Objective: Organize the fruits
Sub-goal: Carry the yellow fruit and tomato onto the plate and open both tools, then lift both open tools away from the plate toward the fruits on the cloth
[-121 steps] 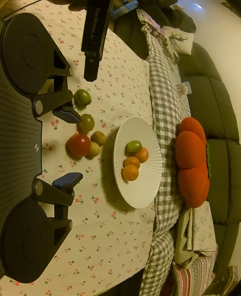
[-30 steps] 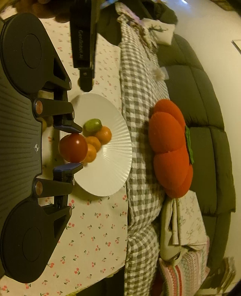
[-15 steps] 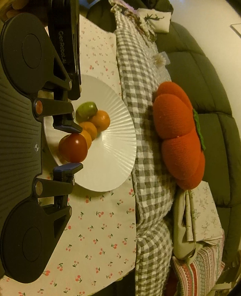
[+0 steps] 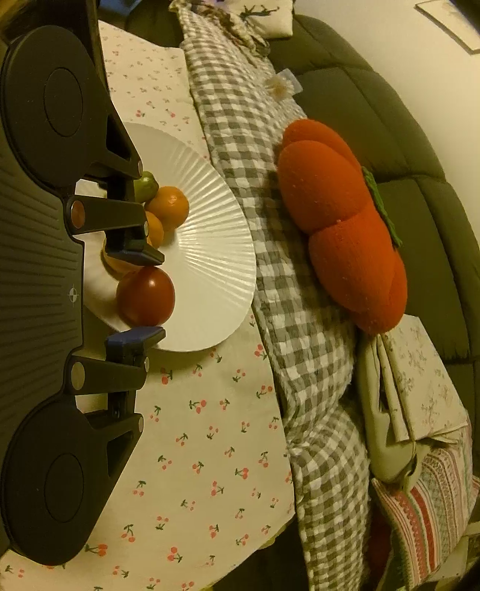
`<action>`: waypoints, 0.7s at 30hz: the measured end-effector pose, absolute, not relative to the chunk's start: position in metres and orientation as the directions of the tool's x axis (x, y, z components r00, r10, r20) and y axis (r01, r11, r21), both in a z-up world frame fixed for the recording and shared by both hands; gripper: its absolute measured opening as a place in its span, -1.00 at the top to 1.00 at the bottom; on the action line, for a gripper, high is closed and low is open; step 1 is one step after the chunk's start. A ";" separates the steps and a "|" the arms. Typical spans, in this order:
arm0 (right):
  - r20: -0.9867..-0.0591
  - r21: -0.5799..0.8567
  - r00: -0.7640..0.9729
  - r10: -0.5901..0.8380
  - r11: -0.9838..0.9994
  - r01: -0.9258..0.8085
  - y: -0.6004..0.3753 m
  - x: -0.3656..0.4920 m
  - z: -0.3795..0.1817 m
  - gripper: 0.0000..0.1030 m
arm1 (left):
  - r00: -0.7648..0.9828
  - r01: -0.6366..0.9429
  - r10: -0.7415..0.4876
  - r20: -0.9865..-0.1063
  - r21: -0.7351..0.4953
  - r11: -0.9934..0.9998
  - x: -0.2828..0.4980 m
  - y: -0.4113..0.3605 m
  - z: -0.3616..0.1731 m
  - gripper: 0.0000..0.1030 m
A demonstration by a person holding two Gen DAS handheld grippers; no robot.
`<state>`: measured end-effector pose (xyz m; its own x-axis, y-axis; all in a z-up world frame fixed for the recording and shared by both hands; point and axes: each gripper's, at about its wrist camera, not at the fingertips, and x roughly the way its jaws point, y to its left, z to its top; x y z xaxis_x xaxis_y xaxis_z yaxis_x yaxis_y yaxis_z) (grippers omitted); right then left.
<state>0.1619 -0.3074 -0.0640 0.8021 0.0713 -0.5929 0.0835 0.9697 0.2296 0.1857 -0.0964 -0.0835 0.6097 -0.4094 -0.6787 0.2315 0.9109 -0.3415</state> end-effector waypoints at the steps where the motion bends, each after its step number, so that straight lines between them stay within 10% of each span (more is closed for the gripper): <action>1: -0.587 0.232 0.807 0.072 0.969 0.082 -0.307 0.160 -0.063 0.30 | 0.609 0.227 -0.409 -0.680 -0.345 0.911 0.185 -0.095 -0.083 -0.11; 7: -0.554 0.271 0.826 0.106 0.961 0.059 -0.312 0.152 -0.056 -0.08 | 0.624 0.201 -0.398 -0.673 -0.354 0.913 0.180 -0.081 -0.076 -0.11; 21: -0.533 0.208 0.841 0.093 0.978 0.023 -0.295 0.121 -0.046 -0.10 | 0.641 0.213 -0.327 -0.694 -0.248 0.945 0.146 -0.054 -0.062 -0.11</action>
<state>0.1212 -0.2952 -0.0463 0.8412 0.0932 -0.5326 0.0234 0.9779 0.2079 0.1460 -0.0543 -0.0617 0.6410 -0.3272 -0.6943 0.2135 0.9449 -0.2482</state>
